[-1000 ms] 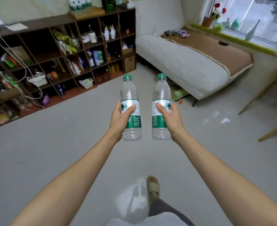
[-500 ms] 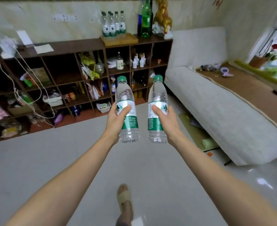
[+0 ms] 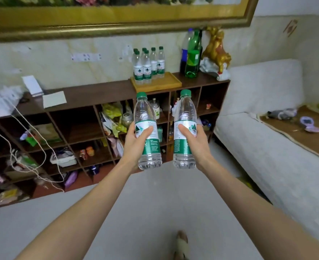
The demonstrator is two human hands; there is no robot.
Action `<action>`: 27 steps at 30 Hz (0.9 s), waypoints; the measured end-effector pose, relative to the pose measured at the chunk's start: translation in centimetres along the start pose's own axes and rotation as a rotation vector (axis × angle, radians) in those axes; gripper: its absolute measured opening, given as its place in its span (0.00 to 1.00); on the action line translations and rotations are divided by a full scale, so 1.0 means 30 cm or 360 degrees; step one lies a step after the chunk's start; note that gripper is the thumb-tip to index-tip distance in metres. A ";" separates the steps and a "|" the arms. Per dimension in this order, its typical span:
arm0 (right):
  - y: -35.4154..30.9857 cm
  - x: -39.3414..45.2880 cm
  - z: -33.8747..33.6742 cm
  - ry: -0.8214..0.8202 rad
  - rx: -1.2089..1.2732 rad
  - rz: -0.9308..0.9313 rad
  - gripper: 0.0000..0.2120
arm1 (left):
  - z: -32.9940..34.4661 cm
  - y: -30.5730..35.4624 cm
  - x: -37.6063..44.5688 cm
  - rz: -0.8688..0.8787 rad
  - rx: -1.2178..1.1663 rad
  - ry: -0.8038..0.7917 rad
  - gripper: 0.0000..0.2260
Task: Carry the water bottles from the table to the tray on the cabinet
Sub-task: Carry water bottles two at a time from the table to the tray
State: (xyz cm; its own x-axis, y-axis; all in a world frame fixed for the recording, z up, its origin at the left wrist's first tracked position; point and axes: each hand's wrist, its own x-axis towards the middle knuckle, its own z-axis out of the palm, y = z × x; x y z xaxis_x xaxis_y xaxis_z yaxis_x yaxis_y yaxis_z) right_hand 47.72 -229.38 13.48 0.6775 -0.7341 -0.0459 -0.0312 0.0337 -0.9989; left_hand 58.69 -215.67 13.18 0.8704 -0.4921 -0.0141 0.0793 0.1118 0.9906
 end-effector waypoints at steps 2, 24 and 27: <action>0.003 0.195 0.029 -0.0038 0.0023 -0.0034 0.18 | 0.022 -0.022 0.202 0.0050 0.0050 0.0059 0.26; -0.062 1.897 0.386 -0.0271 -0.0016 -0.0163 0.28 | 0.171 -0.024 1.881 0.0618 0.0449 0.0574 0.32; -0.088 2.029 0.453 -0.0275 -0.0054 -0.0217 0.20 | 0.144 -0.023 2.041 0.0620 0.0466 0.0530 0.32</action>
State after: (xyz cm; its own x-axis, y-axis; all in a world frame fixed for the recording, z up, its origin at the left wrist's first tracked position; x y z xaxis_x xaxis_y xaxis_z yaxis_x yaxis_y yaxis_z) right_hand 99.02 -264.93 13.32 0.7929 -0.6031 0.0871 0.0465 -0.0825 -0.9955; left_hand 109.82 -249.61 12.22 0.9180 -0.1596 0.3632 -0.3731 -0.0361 0.9271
